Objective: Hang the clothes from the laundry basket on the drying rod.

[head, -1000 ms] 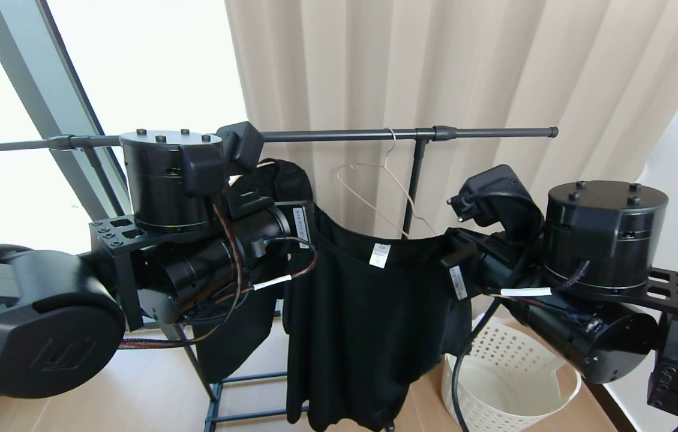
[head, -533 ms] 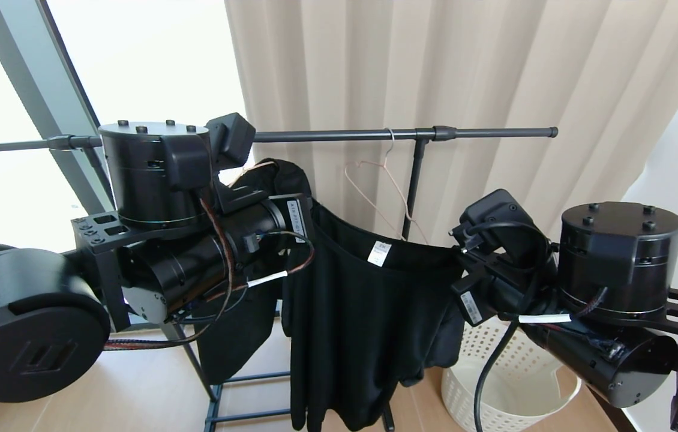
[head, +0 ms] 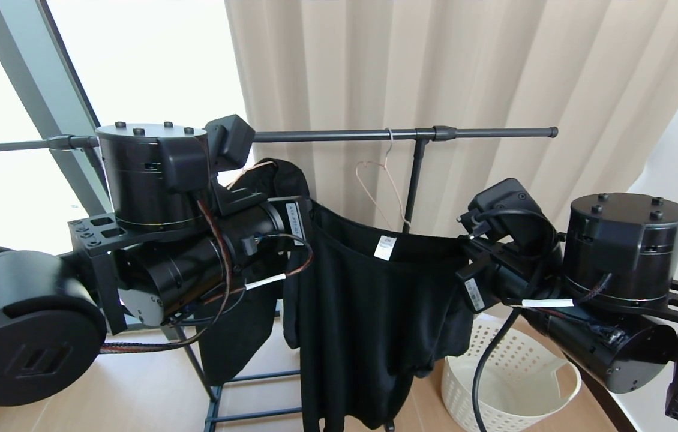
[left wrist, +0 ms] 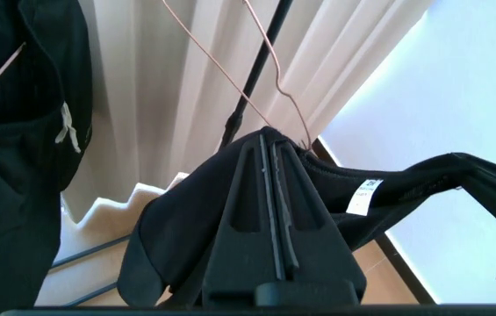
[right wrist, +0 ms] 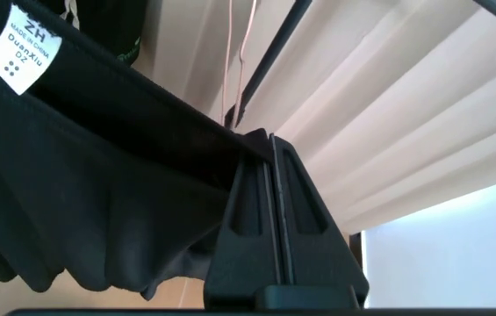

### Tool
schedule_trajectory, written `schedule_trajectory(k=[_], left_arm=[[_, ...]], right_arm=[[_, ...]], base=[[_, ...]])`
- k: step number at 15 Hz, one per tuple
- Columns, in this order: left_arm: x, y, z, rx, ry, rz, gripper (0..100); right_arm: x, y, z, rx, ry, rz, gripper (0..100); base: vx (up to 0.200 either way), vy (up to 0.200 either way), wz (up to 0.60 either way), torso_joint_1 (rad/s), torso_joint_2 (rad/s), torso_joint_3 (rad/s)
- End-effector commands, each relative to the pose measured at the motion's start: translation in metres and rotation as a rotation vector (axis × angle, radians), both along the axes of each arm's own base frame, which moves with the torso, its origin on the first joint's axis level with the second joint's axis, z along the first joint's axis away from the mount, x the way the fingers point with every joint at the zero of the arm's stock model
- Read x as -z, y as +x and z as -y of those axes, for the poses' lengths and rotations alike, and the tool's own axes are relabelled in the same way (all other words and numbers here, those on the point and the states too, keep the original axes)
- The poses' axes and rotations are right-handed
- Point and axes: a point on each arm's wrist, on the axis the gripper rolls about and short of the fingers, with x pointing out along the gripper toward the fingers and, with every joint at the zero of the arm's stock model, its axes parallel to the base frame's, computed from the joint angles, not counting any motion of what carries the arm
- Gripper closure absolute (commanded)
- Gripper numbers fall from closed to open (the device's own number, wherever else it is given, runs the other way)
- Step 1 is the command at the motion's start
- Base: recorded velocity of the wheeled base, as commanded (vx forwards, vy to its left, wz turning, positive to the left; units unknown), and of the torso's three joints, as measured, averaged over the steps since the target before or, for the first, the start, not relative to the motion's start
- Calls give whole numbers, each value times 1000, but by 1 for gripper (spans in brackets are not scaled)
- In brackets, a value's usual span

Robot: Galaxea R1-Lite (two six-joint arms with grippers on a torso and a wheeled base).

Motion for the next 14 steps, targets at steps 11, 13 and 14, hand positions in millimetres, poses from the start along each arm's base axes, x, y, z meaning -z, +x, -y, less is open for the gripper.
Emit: schedule_trajectory(k=[11,13,14], left_arm=[[14,0,3,11,53,-26,100],[16,0,3,12,58,-29,0],[17,-1,2,13,68,-29,0]], right_arm=[[-10,5,6,33,39,47,100],[-9,5,6,33,36,43,100],[-9,5,6,33,37,45,100]], base=[[0,0,0,0,0,0],[0,0,0,0,0,0],[0,0,0,0,0,0]])
